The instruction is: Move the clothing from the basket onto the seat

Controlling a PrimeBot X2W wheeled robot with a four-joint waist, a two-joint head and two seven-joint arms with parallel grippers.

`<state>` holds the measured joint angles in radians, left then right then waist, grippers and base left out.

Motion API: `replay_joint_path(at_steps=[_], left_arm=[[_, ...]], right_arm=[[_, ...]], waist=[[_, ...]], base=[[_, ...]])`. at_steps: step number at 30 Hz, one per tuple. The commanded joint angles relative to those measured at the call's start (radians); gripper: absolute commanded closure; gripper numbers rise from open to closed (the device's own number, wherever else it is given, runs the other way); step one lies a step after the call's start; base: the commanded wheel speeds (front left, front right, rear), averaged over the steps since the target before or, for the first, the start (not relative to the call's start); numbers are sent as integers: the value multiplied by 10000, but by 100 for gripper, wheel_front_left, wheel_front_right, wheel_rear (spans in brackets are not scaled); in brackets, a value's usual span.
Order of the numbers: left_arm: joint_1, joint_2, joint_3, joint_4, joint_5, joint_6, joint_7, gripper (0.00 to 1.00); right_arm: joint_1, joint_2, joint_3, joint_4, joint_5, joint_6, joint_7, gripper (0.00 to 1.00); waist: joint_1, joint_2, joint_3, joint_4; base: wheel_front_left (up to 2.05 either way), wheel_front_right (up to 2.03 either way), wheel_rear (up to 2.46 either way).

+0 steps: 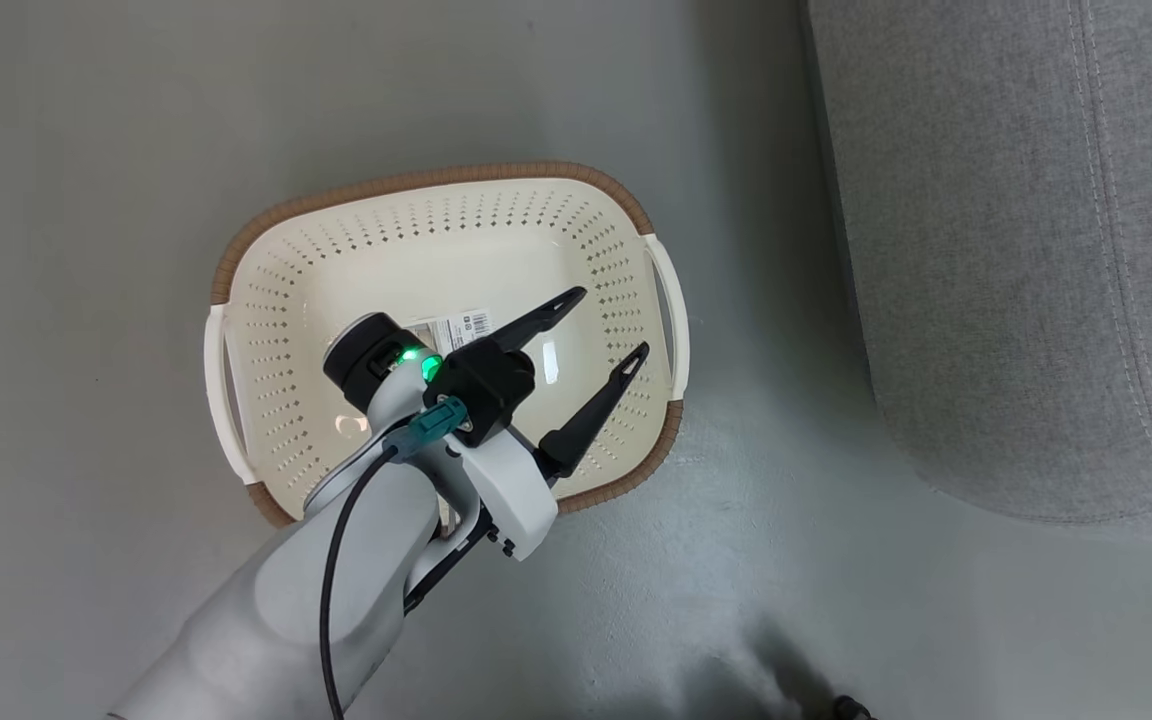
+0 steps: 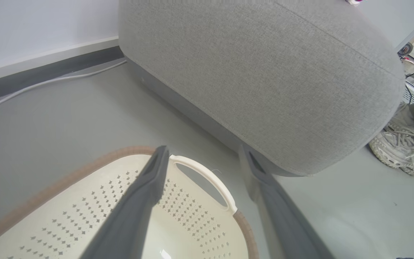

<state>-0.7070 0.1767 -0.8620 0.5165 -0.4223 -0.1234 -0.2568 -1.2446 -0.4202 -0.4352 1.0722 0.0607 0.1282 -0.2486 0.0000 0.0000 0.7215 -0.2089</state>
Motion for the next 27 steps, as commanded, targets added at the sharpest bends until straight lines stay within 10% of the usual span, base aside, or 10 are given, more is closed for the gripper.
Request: replay_joint_path(at_steps=[1,4,27], left_arm=[[-170,37,285,-175,-38,-73,-49,0],[-131,-12,379,-171,-82,-73,-49,0],[1608,-557,3356,-66,307,-17,-49,0]], right_arm=[[579,-133,401,-76,408,25,-117,100],[1347,145,1197,-386,1193,25,-126,0],[5981,601,4861,-4948,3495,25,-131,0]], waist=[[0,0,-116,-4],[0,0,-265,-11],[0,0,-2976,1196]], base=[[0,0,0],[0,0,0],[0,0,0]])
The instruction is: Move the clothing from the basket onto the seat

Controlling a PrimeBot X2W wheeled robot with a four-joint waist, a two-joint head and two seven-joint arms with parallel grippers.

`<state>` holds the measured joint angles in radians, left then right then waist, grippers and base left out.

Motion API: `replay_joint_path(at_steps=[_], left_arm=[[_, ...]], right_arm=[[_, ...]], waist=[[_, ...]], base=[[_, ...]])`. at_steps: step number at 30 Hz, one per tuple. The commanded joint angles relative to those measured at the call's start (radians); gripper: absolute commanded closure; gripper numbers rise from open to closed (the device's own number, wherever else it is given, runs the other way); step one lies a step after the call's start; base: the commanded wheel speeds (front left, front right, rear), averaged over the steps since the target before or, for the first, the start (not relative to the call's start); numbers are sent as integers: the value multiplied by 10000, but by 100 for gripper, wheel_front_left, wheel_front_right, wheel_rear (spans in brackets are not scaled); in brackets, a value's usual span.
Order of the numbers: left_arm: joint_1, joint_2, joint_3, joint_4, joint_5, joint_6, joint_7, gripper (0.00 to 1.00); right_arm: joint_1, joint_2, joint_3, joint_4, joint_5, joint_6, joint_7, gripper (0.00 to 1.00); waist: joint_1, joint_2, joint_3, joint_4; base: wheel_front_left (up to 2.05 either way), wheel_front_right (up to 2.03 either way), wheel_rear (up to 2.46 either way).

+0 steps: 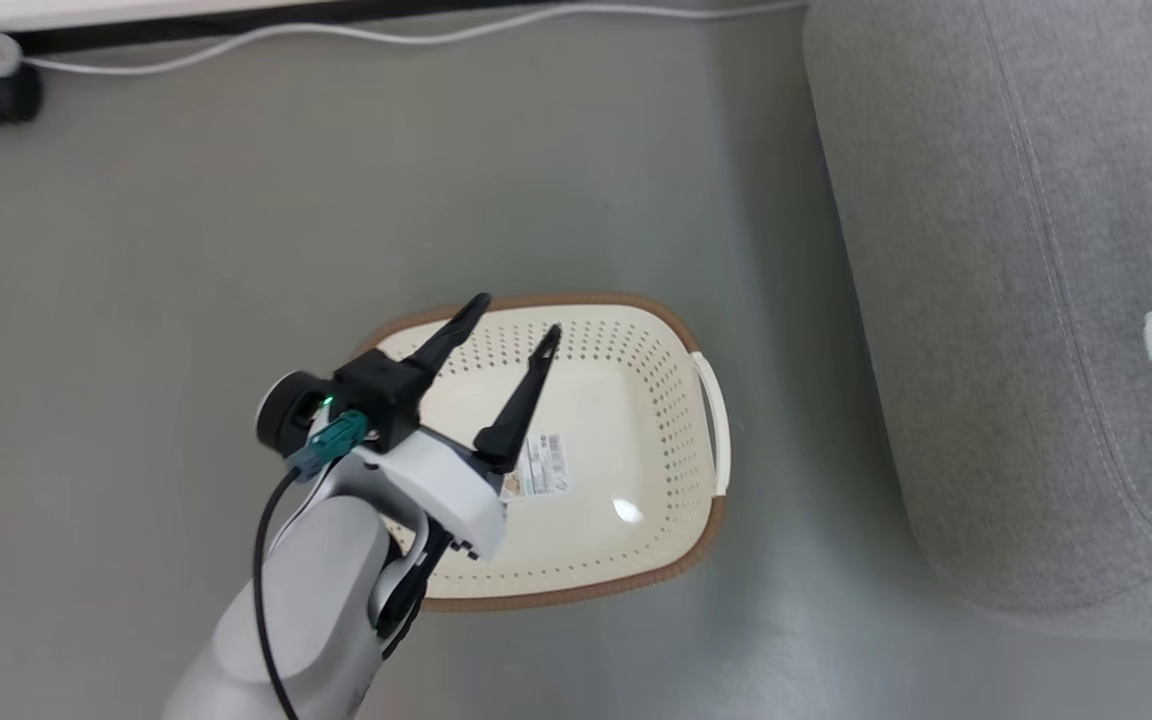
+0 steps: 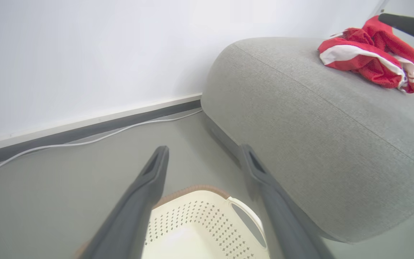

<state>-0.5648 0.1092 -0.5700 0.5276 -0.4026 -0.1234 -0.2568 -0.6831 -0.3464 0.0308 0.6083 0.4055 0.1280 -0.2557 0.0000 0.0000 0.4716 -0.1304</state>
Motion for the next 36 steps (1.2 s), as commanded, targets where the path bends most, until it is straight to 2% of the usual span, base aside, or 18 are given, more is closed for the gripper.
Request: replay_joint_path(at_steps=[1,6,7,8,11,20,27,36], left_arm=[[315,95,653,-174,154,-2,-49,0],[960,2,1855,-161,378,161,-49,0],[960,2,1855,-161,378,161,-49,0],[1228,-31,2359,-186,496,244,-49,0],[1632,-63,3039,-223,715,360,-49,0],[2851,-59,4933,-522,1301,464,-49,0],[3840,-170,5891,-776,1698,381,-49,0],[4891,-439,6560,-1317,2124,399,-49,0]], right_arm=[[464,-90,294,-377,66,27,-60,0],[949,123,762,-670,179,27,-60,0],[949,123,762,-670,179,27,-60,0],[1194,216,978,-758,194,27,-60,0],[1587,373,1164,-861,185,27,-60,0],[2798,979,1169,-1159,95,27,-60,0],[3879,1463,1347,-1426,-190,27,-60,0],[4984,1973,1418,-1611,-490,27,-61,0]], waist=[[0,0,-631,512],[0,0,-1380,1005],[0,0,-1380,1005],[0,0,-1679,1197],[0,0,-2097,1458],[0,0,-3167,1896],[0,0,-3918,1989],[0,0,-4493,1960]], base=[[0,0,0],[0,0,0],[0,0,0],[0,0,0],[0,0,0],[0,0,0],[0,0,0],[0,0,0]])
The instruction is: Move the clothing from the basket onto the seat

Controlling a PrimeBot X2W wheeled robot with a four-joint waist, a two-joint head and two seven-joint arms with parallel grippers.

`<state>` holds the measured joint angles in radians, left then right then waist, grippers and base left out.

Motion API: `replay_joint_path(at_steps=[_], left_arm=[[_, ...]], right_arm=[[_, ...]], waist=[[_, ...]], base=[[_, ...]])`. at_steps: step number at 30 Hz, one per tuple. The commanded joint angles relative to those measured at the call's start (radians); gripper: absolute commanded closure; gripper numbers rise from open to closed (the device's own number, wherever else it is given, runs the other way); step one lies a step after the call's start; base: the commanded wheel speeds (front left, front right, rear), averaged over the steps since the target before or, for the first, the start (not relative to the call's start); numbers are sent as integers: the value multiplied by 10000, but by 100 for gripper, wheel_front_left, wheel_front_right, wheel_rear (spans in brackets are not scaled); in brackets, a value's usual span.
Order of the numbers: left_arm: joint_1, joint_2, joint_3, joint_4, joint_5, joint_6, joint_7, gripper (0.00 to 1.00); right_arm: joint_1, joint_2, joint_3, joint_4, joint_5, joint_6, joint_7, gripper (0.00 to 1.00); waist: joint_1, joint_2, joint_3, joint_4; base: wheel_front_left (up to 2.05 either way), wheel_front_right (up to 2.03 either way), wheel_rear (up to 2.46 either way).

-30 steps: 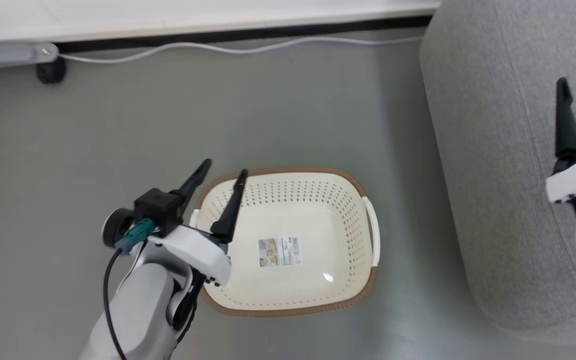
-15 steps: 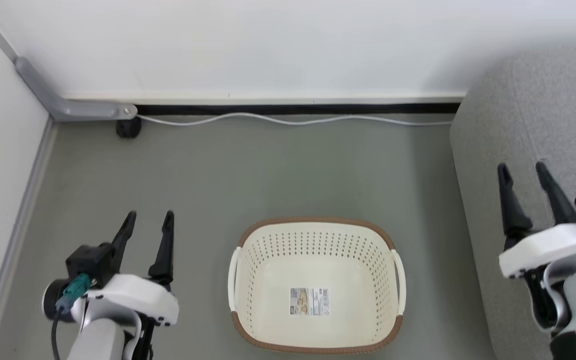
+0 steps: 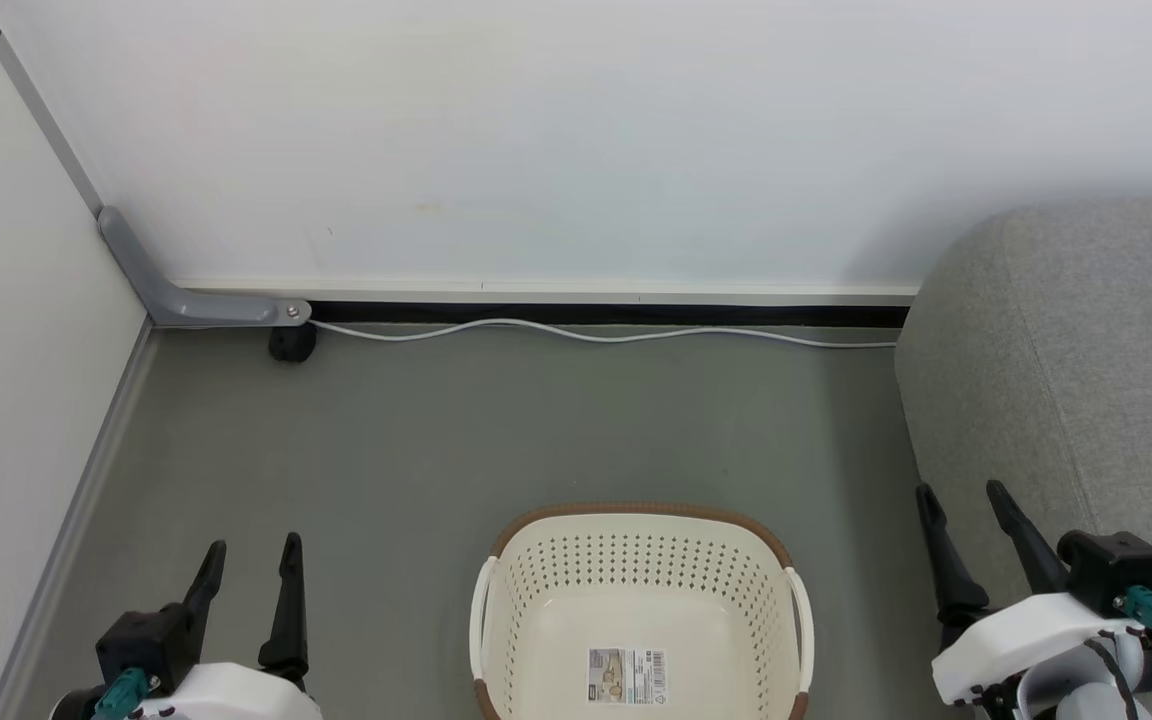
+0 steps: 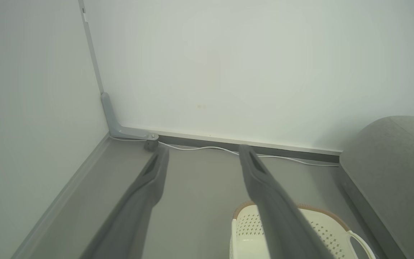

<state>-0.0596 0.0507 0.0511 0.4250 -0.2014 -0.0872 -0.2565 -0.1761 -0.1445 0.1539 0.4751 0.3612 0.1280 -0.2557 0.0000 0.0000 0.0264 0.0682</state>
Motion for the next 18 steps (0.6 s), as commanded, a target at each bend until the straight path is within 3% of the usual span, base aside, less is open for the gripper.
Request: replay_joint_path(at_steps=[1,18], left_arm=[[-80,125,390,-331,146,33,-53,0],[478,4,489,-451,373,-164,-53,0]], right_arm=[[-20,-9,187,-278,-76,27,-61,0],[331,227,-50,-502,-524,27,-61,0]], waist=[[0,0,-88,-39],[0,0,-388,-127]], base=[[0,0,0],[0,0,0]])
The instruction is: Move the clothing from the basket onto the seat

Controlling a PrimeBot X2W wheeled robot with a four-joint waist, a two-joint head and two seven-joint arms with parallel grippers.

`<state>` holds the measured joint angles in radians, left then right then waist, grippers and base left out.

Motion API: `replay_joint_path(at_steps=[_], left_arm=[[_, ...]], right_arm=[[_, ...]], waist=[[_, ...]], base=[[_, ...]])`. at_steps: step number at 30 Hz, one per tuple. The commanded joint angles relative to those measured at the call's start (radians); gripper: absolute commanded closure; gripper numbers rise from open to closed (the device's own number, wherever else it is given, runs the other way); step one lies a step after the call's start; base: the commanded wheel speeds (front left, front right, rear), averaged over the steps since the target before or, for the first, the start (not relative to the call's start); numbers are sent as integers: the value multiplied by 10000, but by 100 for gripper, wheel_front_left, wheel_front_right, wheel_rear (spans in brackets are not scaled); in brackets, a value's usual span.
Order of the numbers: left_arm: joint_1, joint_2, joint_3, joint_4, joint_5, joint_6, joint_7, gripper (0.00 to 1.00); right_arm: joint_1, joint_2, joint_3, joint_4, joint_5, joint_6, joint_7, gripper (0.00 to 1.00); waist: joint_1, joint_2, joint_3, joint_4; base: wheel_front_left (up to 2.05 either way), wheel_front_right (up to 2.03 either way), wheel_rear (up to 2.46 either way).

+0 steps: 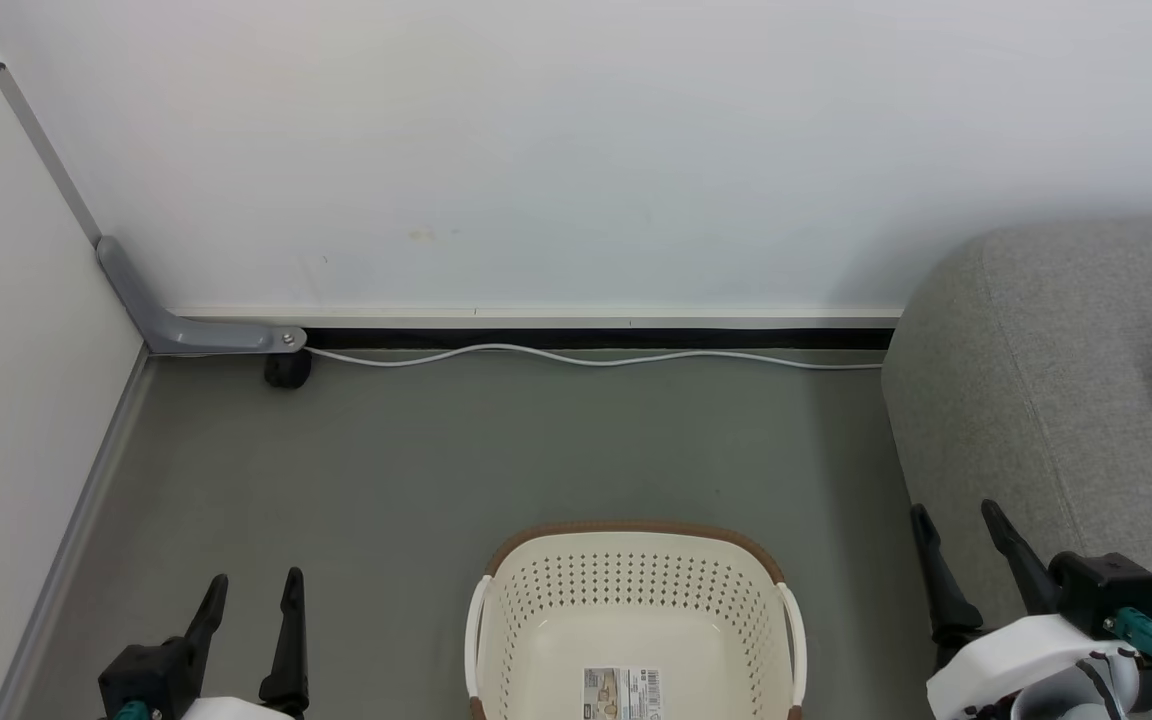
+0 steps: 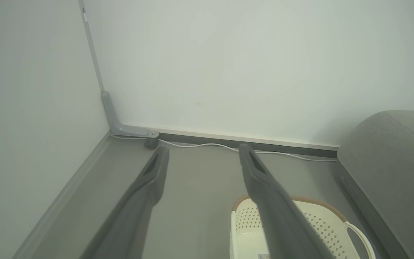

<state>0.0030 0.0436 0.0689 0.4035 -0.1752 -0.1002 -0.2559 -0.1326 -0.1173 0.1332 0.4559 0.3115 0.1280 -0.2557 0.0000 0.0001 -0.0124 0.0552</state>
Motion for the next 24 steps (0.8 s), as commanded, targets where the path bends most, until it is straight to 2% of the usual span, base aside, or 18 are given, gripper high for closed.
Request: replay_joint_path(at_steps=[1,17,18,24], left_arm=[[-143,73,297,-225,117,-42,-59,0],[-142,67,96,-278,76,-118,-59,0],[89,-9,-183,-22,14,-56,1,100],[91,-106,-122,387,-277,-49,131,100]], right_arm=[[-107,-39,147,-308,-35,27,-61,0],[-108,-20,-19,-234,-111,27,-61,0],[9,79,-226,8,-45,0,0,100],[219,222,-272,307,220,-1,94,100]], waist=[[0,-1,5,-6],[0,-1,55,-132],[0,-1,54,-133],[2,-1,55,-144]], base=[[0,0,0],[0,0,0],[0,0,0],[0,0,0]])
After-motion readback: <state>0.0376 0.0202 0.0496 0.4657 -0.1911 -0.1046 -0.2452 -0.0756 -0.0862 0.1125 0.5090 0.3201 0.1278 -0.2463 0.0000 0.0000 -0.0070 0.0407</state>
